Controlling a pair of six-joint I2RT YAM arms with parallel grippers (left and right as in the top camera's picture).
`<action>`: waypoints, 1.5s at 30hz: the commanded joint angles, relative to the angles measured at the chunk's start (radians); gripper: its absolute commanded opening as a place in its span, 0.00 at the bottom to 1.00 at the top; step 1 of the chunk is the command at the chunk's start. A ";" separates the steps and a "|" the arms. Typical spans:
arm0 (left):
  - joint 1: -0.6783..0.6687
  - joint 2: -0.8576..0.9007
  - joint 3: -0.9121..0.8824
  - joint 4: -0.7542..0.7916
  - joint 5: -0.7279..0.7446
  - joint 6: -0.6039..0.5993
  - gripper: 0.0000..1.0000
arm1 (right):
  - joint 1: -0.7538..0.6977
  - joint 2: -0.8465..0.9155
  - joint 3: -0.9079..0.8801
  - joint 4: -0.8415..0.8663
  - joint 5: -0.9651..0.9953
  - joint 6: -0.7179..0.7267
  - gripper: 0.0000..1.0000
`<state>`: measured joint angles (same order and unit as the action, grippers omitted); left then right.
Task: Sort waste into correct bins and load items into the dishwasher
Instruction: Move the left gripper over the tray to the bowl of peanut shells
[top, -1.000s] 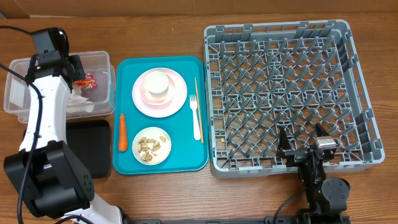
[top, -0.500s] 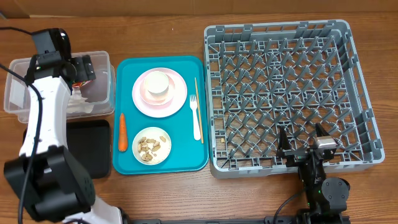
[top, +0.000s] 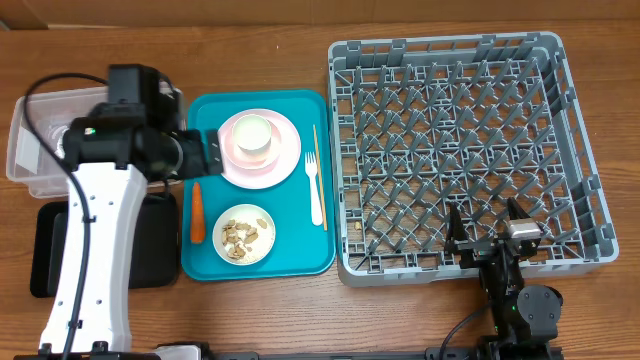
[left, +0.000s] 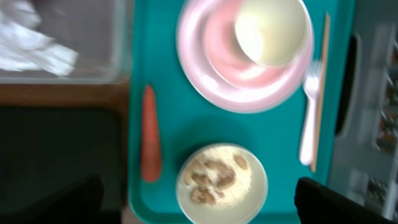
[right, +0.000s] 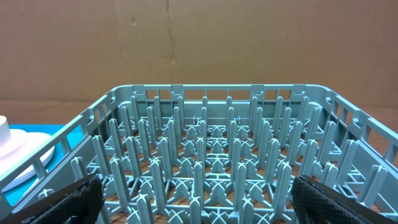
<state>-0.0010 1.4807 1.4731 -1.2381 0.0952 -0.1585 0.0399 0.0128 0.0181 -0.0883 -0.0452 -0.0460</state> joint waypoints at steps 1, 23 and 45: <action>-0.051 0.005 0.005 -0.056 0.090 -0.023 1.00 | -0.002 -0.008 -0.010 0.007 -0.002 -0.003 1.00; -0.333 0.005 -0.256 0.049 0.220 -0.074 0.62 | -0.002 -0.008 -0.010 0.007 -0.002 -0.003 1.00; -0.489 0.005 -0.259 0.054 -0.095 -0.340 0.33 | -0.002 -0.008 -0.010 0.007 -0.002 -0.003 1.00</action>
<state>-0.4526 1.4834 1.2270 -1.1820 0.1371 -0.4095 0.0399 0.0128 0.0181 -0.0887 -0.0448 -0.0463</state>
